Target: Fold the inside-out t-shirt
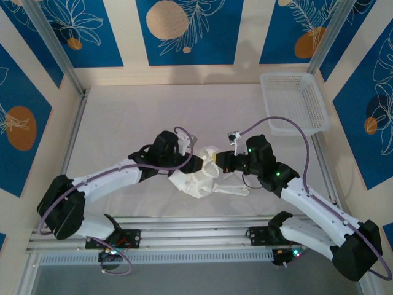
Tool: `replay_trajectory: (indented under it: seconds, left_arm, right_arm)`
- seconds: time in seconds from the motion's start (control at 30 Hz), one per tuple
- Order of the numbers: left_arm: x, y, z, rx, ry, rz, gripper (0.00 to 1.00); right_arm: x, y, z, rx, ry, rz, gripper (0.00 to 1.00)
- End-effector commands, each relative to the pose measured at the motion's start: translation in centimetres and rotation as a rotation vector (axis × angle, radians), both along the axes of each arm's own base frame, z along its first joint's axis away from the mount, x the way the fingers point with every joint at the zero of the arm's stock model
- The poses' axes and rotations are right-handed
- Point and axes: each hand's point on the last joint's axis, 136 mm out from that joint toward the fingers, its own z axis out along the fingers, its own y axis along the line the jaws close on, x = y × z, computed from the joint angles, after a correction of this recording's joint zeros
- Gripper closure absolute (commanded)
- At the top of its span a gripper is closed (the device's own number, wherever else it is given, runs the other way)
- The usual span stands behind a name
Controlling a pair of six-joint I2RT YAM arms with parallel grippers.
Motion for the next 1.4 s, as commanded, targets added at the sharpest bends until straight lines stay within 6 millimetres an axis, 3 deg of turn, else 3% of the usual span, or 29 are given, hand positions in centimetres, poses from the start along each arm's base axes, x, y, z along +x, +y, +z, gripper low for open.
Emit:
replay_trajectory:
  seconds: [0.0, 0.03, 0.2, 0.3, 0.37, 0.47, 0.57, 0.67, 0.83, 0.93, 1.07, 1.2, 1.3, 1.37]
  left_arm:
    - [1.0, -1.0, 3.4, -0.085, -0.056, 0.004, 0.94]
    - [1.0, -1.2, 4.3, -0.118, -0.06, 0.001, 1.0]
    - [0.4, -1.0, 9.0, -0.332, -0.03, -0.006, 1.0]
    - [-0.2, -0.6, 9.6, -0.35, -0.01, -0.024, 1.0]
    - [-0.6, -0.6, 9.3, -0.344, -0.003, -0.04, 1.0]
    - [-0.7, -0.6, 8.8, -0.342, 0.009, -0.048, 1.0]
    - [-0.8, -0.8, 9.0, -0.361, 0.018, -0.052, 1.0]
    - [-0.9, -1.0, 9.8, -0.381, 0.006, -0.064, 1.0]
    - [-1.3, -1.2, 10.7, -0.395, -0.007, -0.098, 1.0]
    - [-1.4, -1.2, 10.9, -0.397, -0.006, -0.109, 1.0]
    - [-1.5, -1.2, 10.7, -0.39, -0.001, -0.11, 1.0]
    - [-1.4, -0.8, 10.1, -0.365, -0.005, -0.097, 1.0]
    - [-0.8, 0.3, 9.7, -0.347, -0.019, -0.061, 1.0]
    - [-0.4, 1.5, 9.2, -0.331, -0.017, -0.023, 1.0]
  right_arm:
    - [-0.2, 0.1, 1.4, 0.019, -0.026, 0.0, 1.0]
    - [0.2, -0.6, 0.6, -0.012, -0.009, -0.043, 1.0]
    - [1.8, -7.5, -5.0, -0.228, 0.155, -0.364, 0.93]
    - [0.8, -6.4, -4.9, -0.186, 0.162, -0.259, 0.82]
    - [0.2, -4.8, -3.9, -0.103, 0.134, -0.172, 0.59]
    - [0.2, -4.0, -3.2, -0.027, 0.109, -0.153, 0.43]
    - [0.8, -4.1, -3.9, -0.02, 0.096, -0.179, 0.38]
    - [2.0, -5.2, -5.8, -0.052, 0.08, -0.258, 0.35]
    - [3.5, -4.9, -7.6, -0.039, 0.062, -0.27, 0.33]
    - [4.1, -4.3, -7.7, 0.002, 0.059, -0.263, 0.33]
    - [4.2, -2.5, -6.1, 0.061, 0.039, -0.175, 0.4]
    - [3.5, -0.9, -4.4, 0.136, 0.059, -0.088, 0.67]
    - [2.7, -0.1, -3.7, 0.218, 0.09, -0.048, 0.95]
    - [2.4, -0.2, -3.2, 0.245, 0.12, -0.06, 1.0]
